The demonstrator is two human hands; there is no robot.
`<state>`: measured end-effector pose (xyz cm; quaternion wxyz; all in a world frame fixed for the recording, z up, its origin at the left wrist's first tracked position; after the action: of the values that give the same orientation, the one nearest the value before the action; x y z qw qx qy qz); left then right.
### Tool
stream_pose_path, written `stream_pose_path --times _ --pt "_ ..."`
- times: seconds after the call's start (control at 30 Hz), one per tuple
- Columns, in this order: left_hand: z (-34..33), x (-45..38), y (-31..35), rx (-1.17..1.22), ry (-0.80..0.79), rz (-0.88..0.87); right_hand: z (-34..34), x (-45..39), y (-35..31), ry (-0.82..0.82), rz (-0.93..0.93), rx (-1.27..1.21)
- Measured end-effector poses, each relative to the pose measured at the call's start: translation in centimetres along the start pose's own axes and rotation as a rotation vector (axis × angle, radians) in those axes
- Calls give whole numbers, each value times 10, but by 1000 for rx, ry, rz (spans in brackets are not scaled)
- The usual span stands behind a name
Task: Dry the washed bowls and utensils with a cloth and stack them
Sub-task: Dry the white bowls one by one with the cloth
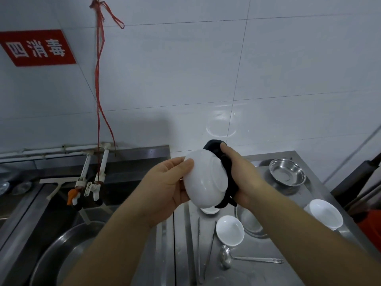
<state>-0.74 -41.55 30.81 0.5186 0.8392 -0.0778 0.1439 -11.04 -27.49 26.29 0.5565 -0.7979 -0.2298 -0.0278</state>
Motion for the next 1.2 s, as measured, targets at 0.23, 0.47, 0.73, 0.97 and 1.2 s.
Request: stream_pose_path --times 0.23,0.47,0.73,0.97,1.2 --pt "-3 -5 -20 -104 42 -121 8 3 19 63 -75 -123" --pt "-15 -14 -30 -384 90 -238 -3 15 30 -36 -86 -225" --pt "-13 -23 -15 -175 47 -88 6 9 5 94 -16 -117" --pt "-14 -16 -16 -417 89 -244 -1 16 12 157 -41 -82" --pt "-24 -10 -10 -831 283 -415 -13 33 13 159 102 -4"
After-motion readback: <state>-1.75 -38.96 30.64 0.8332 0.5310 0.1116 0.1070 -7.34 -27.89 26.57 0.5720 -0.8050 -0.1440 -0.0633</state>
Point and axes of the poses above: each hand's wrist, its own x-axis away from the middle knuckle, its own z-axis out of the back of the hand, y = z × x, the point moved 5 cm from there along -x, towards the middle knuckle, and after that the axes turned 8 degrees about z, right-handed, at the moved point
